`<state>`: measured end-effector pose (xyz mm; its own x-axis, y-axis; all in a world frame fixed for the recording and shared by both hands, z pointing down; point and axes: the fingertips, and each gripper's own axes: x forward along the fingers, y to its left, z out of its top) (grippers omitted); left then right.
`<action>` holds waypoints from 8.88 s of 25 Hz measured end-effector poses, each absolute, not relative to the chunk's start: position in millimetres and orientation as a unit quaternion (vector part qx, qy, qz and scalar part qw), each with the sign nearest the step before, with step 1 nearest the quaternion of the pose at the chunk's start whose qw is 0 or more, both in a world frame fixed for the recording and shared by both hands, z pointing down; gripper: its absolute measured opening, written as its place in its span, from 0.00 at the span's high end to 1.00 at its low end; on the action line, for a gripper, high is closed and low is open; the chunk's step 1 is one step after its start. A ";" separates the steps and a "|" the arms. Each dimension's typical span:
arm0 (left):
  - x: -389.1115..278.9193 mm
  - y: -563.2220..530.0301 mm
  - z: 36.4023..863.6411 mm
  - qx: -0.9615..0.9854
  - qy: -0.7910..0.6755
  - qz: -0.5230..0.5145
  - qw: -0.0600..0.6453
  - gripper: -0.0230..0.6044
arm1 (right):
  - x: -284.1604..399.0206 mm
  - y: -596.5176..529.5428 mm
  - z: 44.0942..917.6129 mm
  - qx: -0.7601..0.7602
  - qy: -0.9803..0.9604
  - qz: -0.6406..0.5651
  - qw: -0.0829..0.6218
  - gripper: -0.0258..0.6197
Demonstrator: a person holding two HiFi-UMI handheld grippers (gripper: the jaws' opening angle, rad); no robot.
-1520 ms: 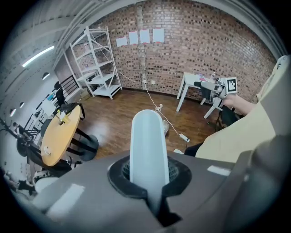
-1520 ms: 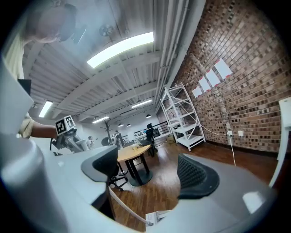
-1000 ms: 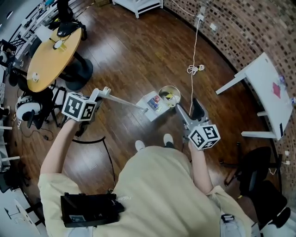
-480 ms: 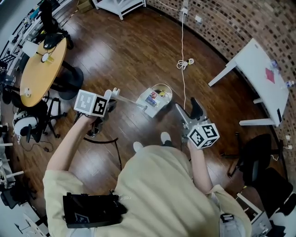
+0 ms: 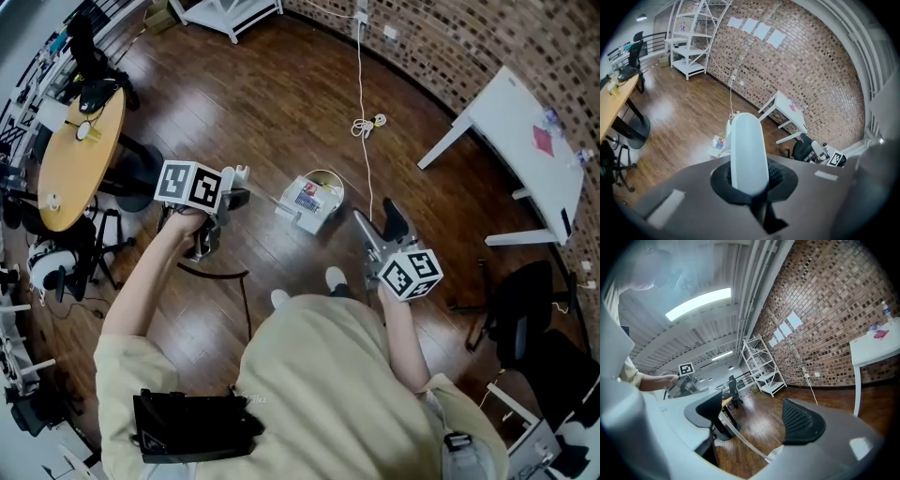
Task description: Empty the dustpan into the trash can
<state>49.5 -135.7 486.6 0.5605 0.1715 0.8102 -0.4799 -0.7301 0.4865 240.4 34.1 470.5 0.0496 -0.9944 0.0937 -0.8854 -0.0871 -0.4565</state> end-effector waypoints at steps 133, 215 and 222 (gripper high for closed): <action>145.8 -280.0 351.3 0.861 -0.090 0.089 0.492 0.95 | 324.8 -269.5 385.9 -0.530 0.825 -0.156 0.115 0.40; 207.7 -329.0 403.3 0.942 -0.314 0.100 0.064 0.37 | 361.7 -252.8 356.7 -0.611 0.776 -0.070 0.141 0.40; 247.5 -334.5 373.2 0.934 -0.346 0.081 -0.035 0.37 | 416.1 -224.2 343.7 -0.725 0.683 0.027 0.080 0.25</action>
<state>247.5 -334.5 373.2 0.7470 -0.6525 0.1272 -0.6410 -0.7577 -0.1221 416.1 -224.2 343.7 0.0652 -0.9869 -0.1475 -0.9954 -0.0540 -0.0790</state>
